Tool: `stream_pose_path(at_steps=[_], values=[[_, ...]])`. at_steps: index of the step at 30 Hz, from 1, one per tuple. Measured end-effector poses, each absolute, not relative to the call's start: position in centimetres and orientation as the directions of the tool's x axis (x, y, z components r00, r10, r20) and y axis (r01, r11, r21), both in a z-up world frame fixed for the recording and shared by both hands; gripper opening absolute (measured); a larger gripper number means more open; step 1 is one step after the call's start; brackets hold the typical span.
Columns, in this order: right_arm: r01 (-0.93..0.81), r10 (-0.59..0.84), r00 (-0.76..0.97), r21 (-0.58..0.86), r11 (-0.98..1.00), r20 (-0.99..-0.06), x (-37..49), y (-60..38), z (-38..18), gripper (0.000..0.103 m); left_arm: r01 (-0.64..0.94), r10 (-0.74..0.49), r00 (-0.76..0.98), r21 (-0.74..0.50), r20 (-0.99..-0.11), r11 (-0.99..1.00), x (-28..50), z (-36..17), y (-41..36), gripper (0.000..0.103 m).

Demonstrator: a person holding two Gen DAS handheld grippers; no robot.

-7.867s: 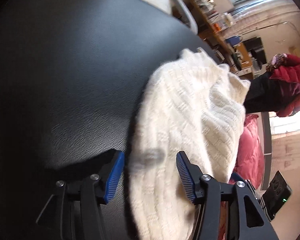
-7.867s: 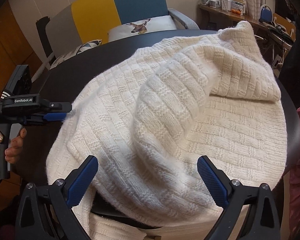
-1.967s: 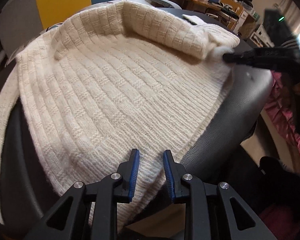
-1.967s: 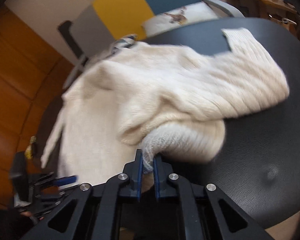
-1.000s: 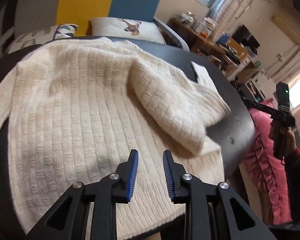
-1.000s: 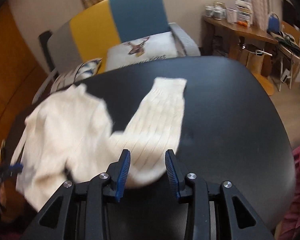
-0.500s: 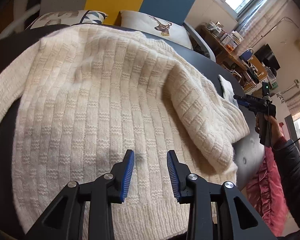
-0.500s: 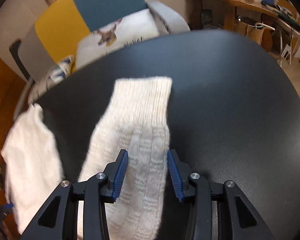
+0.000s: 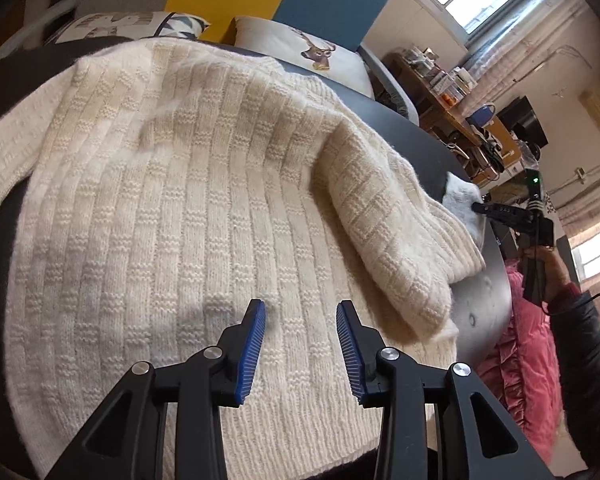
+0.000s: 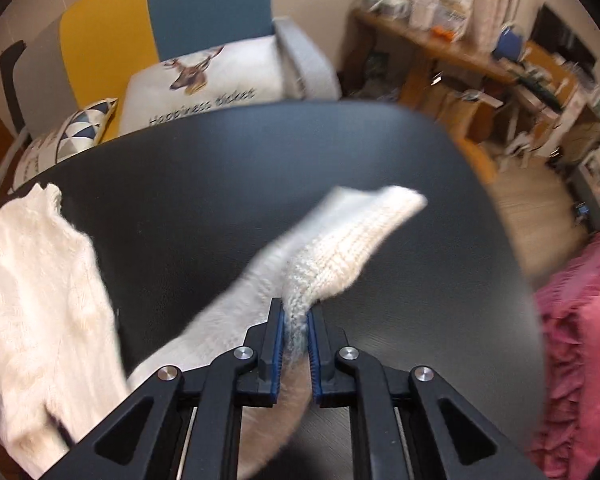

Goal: Fold clothes

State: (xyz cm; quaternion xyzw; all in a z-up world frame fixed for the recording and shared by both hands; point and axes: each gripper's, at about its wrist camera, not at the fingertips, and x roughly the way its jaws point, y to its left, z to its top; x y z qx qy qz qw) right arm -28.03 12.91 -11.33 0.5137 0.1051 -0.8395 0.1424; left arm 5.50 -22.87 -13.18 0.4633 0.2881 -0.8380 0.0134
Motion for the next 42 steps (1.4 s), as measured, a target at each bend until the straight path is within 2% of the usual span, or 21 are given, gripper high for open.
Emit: stream_pose_path(at_steps=[5, 8, 12, 15, 19, 23, 25, 27, 33, 36, 42], values=[[0.271, -0.023, -0.465, -0.118, -0.955, -0.885, -23.8, 17.2, -6.1, 0.010, 0.235, 0.278, -0.590, -0.491, -0.758, -0.839, 6.5, -13.0, -22.2, 0.039], [0.219, -0.039, -0.453, -0.069, -0.973, -0.891, -22.2, 20.2, -3.5, 0.010, 0.208, 0.297, -0.590, -0.497, -0.751, -0.843, 7.0, -13.0, -21.8, 0.039], [0.118, -0.041, -0.438, -0.012, -0.993, -0.898, -24.4, 21.8, -2.2, 0.012, 0.195, 0.316, -0.584, -0.507, -0.748, -0.839, 7.3, -13.2, -21.7, 0.039], [0.007, -0.033, -0.398, 0.033, -0.999, -0.917, -28.3, 22.0, -4.0, 0.024, 0.207, 0.317, -0.589, -0.518, -0.744, -0.830, 7.7, -13.0, -22.0, 0.040], [-0.057, -0.163, -0.418, 0.205, -0.977, -0.894, -30.0, 23.1, -5.6, 0.024, 0.219, 0.301, -0.603, -0.516, -0.739, -0.828, 8.1, -12.2, -22.5, 0.040], [0.071, -0.201, -0.436, 0.189, -0.979, -0.877, -27.5, 23.7, -6.2, 0.025, 0.221, 0.280, -0.602, -0.493, -0.748, -0.841, 8.0, -11.9, -22.9, 0.040], [0.136, -0.203, -0.392, 0.161, -0.978, -0.897, -25.9, 24.5, -7.7, 0.025, 0.217, 0.273, -0.595, -0.478, -0.756, -0.851, 7.8, -11.8, -22.9, 0.040], [0.148, -0.245, -0.335, 0.205, -0.967, -0.910, -24.3, 26.2, -9.7, 0.025, 0.206, 0.270, -0.587, -0.463, -0.763, -0.862, 7.3, -11.7, -22.6, 0.040], [-0.076, -0.384, -0.391, 0.445, -0.892, -0.836, -25.5, 31.7, -14.8, 0.026, 0.194, 0.273, -0.570, -0.450, -0.775, -0.872, 5.6, -11.5, -21.0, 0.040], [-0.122, -0.428, -0.427, 0.520, -0.846, -0.797, -27.2, 32.0, -16.7, 0.026, 0.199, 0.275, -0.562, -0.449, -0.780, -0.871, 5.2, -11.4, -20.3, 0.040], [-0.140, -0.403, -0.490, 0.526, -0.839, -0.773, -29.2, 31.2, -17.7, 0.033, 0.219, 0.270, -0.548, -0.448, -0.792, -0.867, 4.7, -11.2, -20.1, 0.040]])
